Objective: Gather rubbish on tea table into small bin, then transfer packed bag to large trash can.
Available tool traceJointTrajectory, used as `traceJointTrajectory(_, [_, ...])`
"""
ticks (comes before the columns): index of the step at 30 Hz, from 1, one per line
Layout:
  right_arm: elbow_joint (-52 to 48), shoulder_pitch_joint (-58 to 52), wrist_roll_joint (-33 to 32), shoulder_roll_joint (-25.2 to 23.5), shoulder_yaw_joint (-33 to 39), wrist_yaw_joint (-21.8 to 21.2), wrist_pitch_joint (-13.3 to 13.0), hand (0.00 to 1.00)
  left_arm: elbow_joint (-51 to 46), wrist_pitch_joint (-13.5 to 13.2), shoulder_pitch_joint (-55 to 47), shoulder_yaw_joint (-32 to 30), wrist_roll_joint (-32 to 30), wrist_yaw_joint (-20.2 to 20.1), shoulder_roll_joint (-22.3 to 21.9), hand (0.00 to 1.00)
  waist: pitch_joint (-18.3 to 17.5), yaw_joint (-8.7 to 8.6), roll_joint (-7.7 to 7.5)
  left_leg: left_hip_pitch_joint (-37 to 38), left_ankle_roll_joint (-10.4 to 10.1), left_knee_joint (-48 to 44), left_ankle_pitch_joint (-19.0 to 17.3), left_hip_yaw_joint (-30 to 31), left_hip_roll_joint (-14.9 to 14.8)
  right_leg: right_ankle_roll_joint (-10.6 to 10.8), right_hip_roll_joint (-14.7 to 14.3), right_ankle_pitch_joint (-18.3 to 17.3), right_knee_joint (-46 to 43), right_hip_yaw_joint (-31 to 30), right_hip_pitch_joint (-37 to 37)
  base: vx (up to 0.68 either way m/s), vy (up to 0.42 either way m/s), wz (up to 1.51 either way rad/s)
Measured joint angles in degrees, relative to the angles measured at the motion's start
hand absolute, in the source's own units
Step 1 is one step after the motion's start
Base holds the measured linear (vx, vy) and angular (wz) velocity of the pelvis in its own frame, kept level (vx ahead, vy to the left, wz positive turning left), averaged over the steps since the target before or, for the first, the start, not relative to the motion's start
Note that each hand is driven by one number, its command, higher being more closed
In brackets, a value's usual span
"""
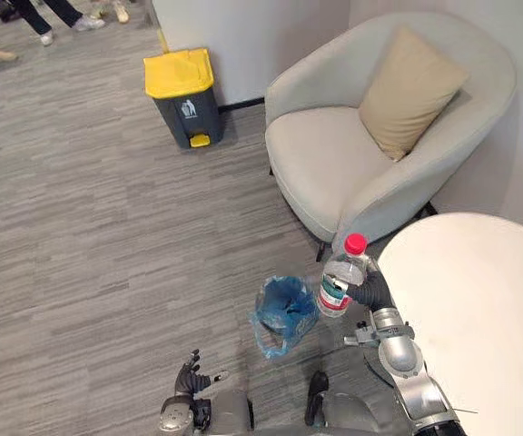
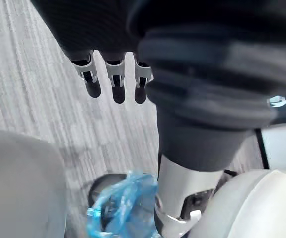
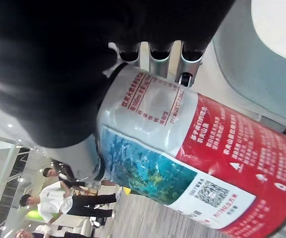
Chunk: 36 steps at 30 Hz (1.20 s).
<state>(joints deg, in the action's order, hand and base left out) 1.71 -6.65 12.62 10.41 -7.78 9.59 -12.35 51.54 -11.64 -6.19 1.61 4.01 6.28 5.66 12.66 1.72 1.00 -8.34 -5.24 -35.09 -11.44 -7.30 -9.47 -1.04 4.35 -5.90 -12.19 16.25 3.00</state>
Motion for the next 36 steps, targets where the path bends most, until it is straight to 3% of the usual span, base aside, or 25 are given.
traceJointTrajectory(2, [-0.5, 0.23, -1.06, -0.18, 0.81, 0.25, -0.55, 1.0, -0.22, 0.04, 0.51, 0.17, -0.06, -0.05, -0.1, 0.0, -0.13, 0.33, -0.11, -0.85, 1.32, 5.64, -0.39, -3.52, -0.46, -0.04, 0.07, -0.04, 0.62, -0.19, -1.26, 0.21, -0.008, -0.16])
traceJointTrajectory(4, [-0.46, 0.03, -1.26, 0.14, 2.37, 0.19, -0.59, 1.0, -0.39, 0.05, 0.91, 0.16, -0.1, -0.04, -0.31, 0.0, -0.46, 0.0, 1.28, -0.71, 1.53, 16.68, 6.21, -4.11, -0.53, 0.78, -0.54, -0.19, 0.81, 0.14, -1.44, 0.17, 0.071, 0.02])
traceJointTrajectory(7, [0.15, -0.03, -1.24, -0.69, 2.54, 0.14, -0.13, 1.0, -0.23, 0.18, 0.98, 0.65, -0.19, -0.1, 0.22, 0.0, -0.36, -0.06, -0.83, 1.83, 2.21, 22.45, 7.73, -4.74, 2.19, 2.68, 0.96, 0.63, 3.39, -0.1, -2.23, 0.14, 0.099, 0.12])
traceJointTrajectory(12, [0.37, 0.33, -0.82, -2.23, 0.78, -1.13, -0.16, 1.0, -0.3, 0.08, -0.05, 1.09, -0.27, -0.14, 0.41, 0.0, -0.15, 0.72, -0.15, 6.22, 2.39, 25.04, 7.84, -5.27, 3.54, 2.92, 1.92, 0.76, 4.2, -0.75, -5.53, 0.05, 0.059, 0.01])
traceJointTrajectory(19, [4.88, 3.07, 0.0, -2.31, -4.58, -2.07, -0.41, 1.0, -0.21, 0.0, 0.1, 1.16, -0.29, -0.17, 0.53, 0.0, 0.36, 0.67, 0.23, 5.29, 2.26, 27.01, 9.56, -5.68, 3.46, 2.95, 1.53, 0.73, 2.69, -2.18, -2.52, -0.09, -0.021, -0.09])
traceJointTrajectory(27, [11.56, 22.54, 1.58, 1.97, -11.41, -1.81, -0.33, 1.0, -0.47, -0.17, 7.68, -0.11, 1.38, 0.34, 2.08, 0.0, 10.91, 1.59, 0.99, -10.75, 3.38, 15.3, 8.34, -3.96, 2.24, 2.61, 3.3, -1.85, -11.59, -2.18, 13.75, -0.25, -0.002, 0.08])
traceJointTrajectory(36, [18.08, 36.86, 4.61, 6.43, -12.86, 1.74, 0.34, 1.0, -0.82, -1.0, 12.17, -3.03, 4.44, 1.56, 4.03, 0.0, 12.42, 3.31, 2.06, -31.25, 4.41, 5.01, 8.16, -2.26, 1.76, 2.21, 6.07, -2.52, -22.05, -1.02, 32.85, -0.13, 0.02, 0.14])
